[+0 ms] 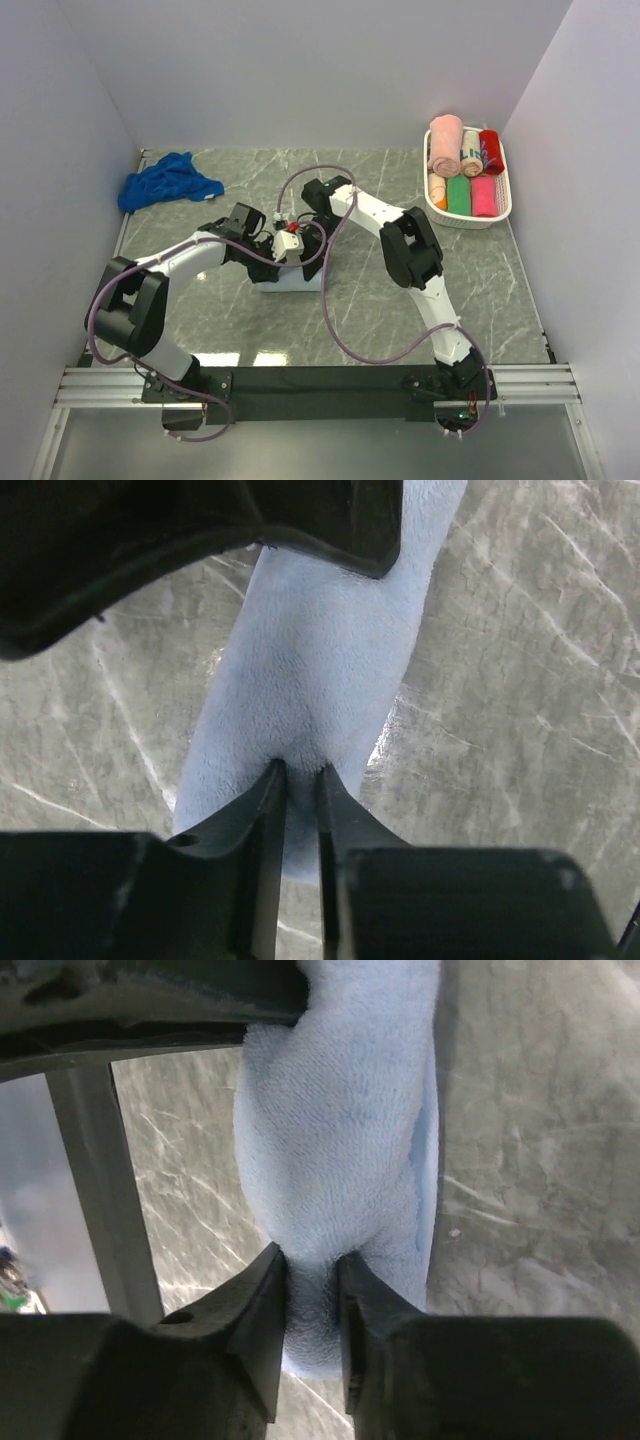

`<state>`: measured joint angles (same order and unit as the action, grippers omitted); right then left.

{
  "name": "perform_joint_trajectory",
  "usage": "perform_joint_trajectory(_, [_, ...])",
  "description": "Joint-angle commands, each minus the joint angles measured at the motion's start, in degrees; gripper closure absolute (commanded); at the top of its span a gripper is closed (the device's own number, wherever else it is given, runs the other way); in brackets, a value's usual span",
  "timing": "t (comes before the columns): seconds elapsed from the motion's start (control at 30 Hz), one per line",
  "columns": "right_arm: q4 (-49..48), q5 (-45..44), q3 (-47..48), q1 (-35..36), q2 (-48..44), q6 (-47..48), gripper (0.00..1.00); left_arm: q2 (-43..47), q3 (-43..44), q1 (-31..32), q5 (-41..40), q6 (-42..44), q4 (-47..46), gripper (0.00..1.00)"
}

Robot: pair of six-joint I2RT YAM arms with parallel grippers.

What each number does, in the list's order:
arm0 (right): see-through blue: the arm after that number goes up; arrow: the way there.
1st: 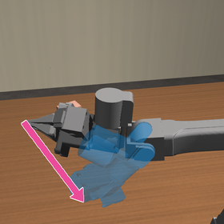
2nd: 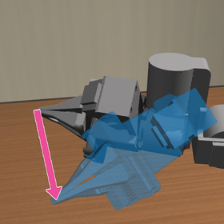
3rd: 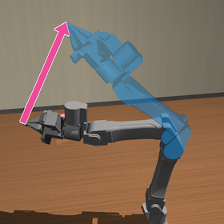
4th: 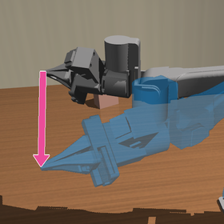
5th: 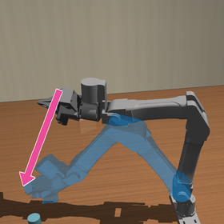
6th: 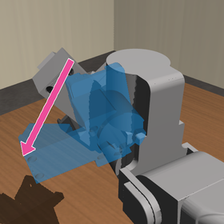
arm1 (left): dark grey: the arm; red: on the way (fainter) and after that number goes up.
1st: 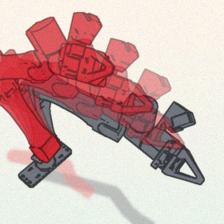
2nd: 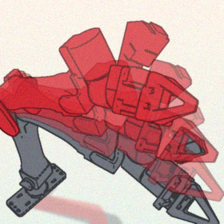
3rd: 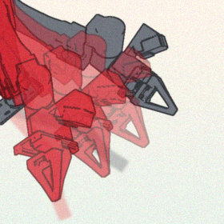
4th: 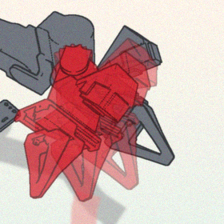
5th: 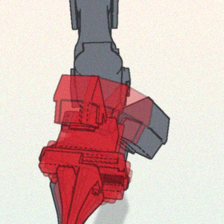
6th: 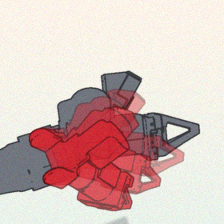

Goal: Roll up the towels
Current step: Roll the towel, then place the rolled towel into the container

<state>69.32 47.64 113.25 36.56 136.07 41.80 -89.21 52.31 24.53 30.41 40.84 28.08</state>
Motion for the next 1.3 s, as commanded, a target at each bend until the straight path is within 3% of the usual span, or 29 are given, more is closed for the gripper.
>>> perform_joint_trajectory(0.0, [1.17,-5.54,-0.23,-2.01,-0.01,-2.59,0.69,-7.02,-0.65,0.51,-4.93,2.84,7.51,0.82])
perform_joint_trajectory(0.17, [-4.09,-5.37,1.19,-11.93,-6.68,-11.27,0.66,-11.60,3.14,0.43,-2.73,2.41,15.43,0.83])
perform_joint_trajectory(0.37, [-13.93,-3.87,-9.87,-23.53,-21.79,-18.24,0.63,-15.90,7.61,-2.03,2.36,-1.29,19.46,0.83])
perform_joint_trajectory(0.57, [-17.45,-6.76,-21.92,-24.95,-34.63,-15.96,0.59,-22.66,16.05,-2.82,5.62,-2.26,25.01,0.84])
perform_joint_trajectory(0.67, [-27.46,-9.49,-31.49,-24.69,-45.69,-17.72,0.58,-26.17,19.48,-3.09,6.85,-2.69,27.73,0.84])
perform_joint_trajectory(0.77, [-32.40,-13.09,-38.71,-22.85,-53.79,-13.87,0.59,-29.78,22.90,-3.79,8.43,-2.87,30.54,0.84])
perform_joint_trajectory(0.9, [-34.24,-21.33,-46.34,-13.21,-59.85,-7.53,0.66,-34.09,27.57,-5.02,8.96,-3.31,33.18,0.84])
perform_joint_trajectory(1.0, [-37.84,-23.64,-51.00,-8.27,-63.11,-5.94,0.65,-37.17,31.61,-5.72,9.75,-3.31,35.73,0.84])
perform_joint_trajectory(1.2, [-44.43,-30.67,-51.92,3.60,-57.70,-6.64,0.45,-40.95,36.45,-6.69,10.02,-3.31,37.84,0.84])
perform_joint_trajectory(1.23, [-45.14,-31.11,-51.12,4.65,-56.19,-7.08,0.33,-41.22,36.72,-6.69,10.19,-3.40,38.02,0.84])
perform_joint_trajectory(1.27, [-46.02,-32.24,-50.33,6.58,-54.61,-7.26,0.32,-41.74,37.33,-6.69,10.37,-3.57,38.02,0.84])
